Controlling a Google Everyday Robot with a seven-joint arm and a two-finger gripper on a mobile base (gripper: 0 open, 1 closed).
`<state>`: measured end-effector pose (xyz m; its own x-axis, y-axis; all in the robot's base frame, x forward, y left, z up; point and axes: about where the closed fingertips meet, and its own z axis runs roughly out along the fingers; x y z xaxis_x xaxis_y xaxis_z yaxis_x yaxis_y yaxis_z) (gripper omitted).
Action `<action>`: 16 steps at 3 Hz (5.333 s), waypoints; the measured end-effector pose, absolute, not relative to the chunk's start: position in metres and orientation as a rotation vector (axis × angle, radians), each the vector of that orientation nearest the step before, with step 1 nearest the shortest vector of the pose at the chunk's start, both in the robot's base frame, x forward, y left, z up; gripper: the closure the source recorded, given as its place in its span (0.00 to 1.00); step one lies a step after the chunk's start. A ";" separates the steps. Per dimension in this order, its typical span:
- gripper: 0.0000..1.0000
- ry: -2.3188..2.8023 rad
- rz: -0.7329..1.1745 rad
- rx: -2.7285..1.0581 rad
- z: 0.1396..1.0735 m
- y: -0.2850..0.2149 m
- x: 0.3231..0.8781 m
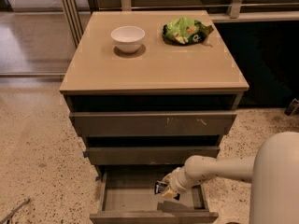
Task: Pick rxbar blueberry from bottom drawer and place on counter
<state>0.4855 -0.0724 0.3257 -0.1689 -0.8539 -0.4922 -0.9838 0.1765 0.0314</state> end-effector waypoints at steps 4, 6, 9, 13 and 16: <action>1.00 1.821 0.452 -1.728 0.573 -0.024 0.463; 1.00 1.834 0.466 -1.739 0.592 -0.025 0.464; 1.00 1.860 0.393 -1.734 0.802 -0.035 0.480; 1.00 2.078 0.181 -1.525 0.856 -0.071 0.637; 1.00 2.061 0.311 -1.333 0.825 -0.086 0.690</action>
Offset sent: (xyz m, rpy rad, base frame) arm -0.0159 0.0367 0.2301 0.2114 -0.2053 0.0923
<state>0.6901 -0.0864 0.8252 -0.2667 -0.7236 -0.6366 -0.8791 0.4534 -0.1470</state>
